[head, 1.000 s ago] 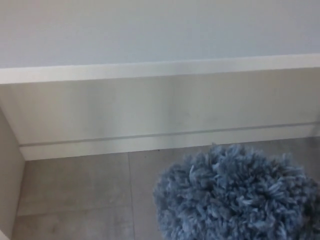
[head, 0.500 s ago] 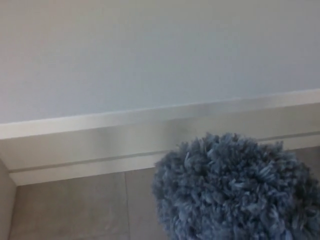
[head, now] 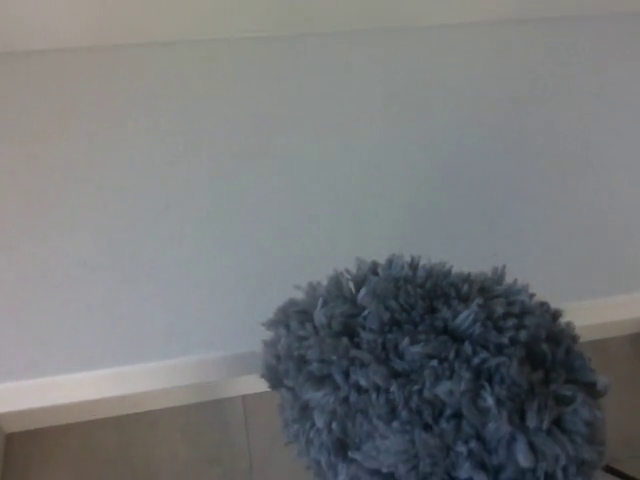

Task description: Pick up a grey duster using the right hand and walk towards the window and then clean the window using the duster

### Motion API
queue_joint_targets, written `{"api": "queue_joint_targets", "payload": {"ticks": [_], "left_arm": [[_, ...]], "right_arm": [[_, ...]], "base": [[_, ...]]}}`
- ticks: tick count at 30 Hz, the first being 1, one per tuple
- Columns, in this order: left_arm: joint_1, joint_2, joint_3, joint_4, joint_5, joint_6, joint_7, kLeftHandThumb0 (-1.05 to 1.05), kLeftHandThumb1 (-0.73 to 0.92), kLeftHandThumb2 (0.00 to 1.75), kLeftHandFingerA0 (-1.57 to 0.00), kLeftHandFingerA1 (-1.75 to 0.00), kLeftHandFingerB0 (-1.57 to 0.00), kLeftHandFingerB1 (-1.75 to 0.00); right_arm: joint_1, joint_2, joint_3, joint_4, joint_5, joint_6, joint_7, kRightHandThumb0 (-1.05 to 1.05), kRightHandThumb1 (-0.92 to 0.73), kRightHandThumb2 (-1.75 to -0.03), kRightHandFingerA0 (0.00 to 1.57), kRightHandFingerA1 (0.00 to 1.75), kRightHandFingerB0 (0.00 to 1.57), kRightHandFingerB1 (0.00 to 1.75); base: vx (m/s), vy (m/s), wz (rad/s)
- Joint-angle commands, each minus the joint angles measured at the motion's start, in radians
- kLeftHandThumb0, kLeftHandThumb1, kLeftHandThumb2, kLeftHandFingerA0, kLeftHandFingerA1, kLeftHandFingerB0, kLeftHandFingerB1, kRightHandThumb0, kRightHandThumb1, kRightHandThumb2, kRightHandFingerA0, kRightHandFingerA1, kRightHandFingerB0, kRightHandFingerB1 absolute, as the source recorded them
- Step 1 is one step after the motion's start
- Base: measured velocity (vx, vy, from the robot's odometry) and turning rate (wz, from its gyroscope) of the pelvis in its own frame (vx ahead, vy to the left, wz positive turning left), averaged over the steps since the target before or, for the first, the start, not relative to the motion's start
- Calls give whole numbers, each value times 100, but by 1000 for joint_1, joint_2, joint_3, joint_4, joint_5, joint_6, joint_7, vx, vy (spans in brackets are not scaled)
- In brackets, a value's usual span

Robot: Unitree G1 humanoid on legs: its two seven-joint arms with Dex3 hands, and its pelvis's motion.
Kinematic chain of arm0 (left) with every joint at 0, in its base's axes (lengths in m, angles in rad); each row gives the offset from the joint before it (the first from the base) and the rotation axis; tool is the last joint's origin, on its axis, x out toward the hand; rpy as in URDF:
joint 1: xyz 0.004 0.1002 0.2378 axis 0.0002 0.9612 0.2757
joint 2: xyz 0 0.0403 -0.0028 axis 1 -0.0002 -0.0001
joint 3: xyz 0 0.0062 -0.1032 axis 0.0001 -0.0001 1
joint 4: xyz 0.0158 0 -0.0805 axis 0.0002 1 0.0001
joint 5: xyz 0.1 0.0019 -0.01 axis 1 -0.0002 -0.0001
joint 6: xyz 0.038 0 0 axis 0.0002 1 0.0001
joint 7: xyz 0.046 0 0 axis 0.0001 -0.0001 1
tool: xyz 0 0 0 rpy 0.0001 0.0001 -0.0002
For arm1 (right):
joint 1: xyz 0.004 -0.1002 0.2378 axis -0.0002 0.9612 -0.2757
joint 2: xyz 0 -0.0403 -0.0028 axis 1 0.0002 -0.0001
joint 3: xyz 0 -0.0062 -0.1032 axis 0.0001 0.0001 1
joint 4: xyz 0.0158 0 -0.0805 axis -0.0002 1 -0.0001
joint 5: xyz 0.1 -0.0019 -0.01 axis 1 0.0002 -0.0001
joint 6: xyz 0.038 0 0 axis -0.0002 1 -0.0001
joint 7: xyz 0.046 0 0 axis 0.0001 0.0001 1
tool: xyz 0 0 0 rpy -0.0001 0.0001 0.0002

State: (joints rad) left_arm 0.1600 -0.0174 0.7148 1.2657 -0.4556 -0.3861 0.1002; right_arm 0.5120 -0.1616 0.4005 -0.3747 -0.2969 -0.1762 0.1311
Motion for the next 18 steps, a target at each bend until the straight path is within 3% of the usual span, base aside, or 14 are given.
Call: {"api": "queue_joint_targets", "payload": {"ticks": [1,5,7,8,10,11,12,13,16,17,18], "left_arm": [[18,5,9,8,-14,-32,-14,-16,66,85,-96,-120,-82,-92],[19,11,-2,10,2,-28,8,-17,67,81,-99,-121,-82,-92],[18,10,0,9,0,-25,12,-16,65,84,-101,-122,-83,-95],[22,3,5,7,-7,-34,-5,-14,62,93,-101,-121,-86,-98],[21,-6,10,5,-14,-34,-5,-15,62,91,-101,-122,-87,-96],[23,-6,8,5,-11,-36,-1,-14,62,92,-98,-123,-86,-96],[26,-5,3,3,-2,-41,9,-15,62,91,-100,-123,-86,-96],[26,-6,3,1,-2,-43,12,-15,65,89,-98,-122,-85,-94],[24,-2,8,-3,-9,-43,4,-14,72,83,-93,-123,-78,-91],[24,3,12,1,-13,-37,-2,-16,67,87,-97,-122,-82,-94],[24,6,15,3,-14,-34,-6,-16,65,87,-94,-121,-81,-90]], "right_arm": [[33,-70,-17,-265,-104,256,123,-38,-51,-149,115,175,88,175],[45,-101,-58,-458,-99,363,184,-34,-52,-148,113,175,87,175],[46,-111,-71,-508,-100,402,199,-34,-50,-149,113,175,86,175],[55,-120,-93,-554,-103,407,203,-31,-54,-146,110,175,84,175],[71,-135,-118,-662,-140,467,234,-31,-59,-142,112,175,84,175],[84,-125,-144,-672,-138,443,249,-32,-63,-139,114,175,84,175],[105,-109,-203,-672,-103,362,259,-45,-65,-135,127,153,107,143],[112,-111,-229,-672,-78,322,253,-31,-61,-140,111,175,81,175],[125,-109,-288,-672,-25,253,258,-43,-60,-148,121,175,92,175],[142,-120,-341,-672,22,205,264,-34,-57,-143,110,175,79,175],[152,-125,-379,-672,47,173,270,-30,-58,-143,120,175,92,160]], "base": [[98,-79,1],[123,-132,-3],[183,-106,-7],[178,-99,-20],[177,-80,-4],[29,-22,-9],[-11,10,-10],[-17,24,-9],[23,117,-5],[-61,219,0],[-3,197,0]]}}
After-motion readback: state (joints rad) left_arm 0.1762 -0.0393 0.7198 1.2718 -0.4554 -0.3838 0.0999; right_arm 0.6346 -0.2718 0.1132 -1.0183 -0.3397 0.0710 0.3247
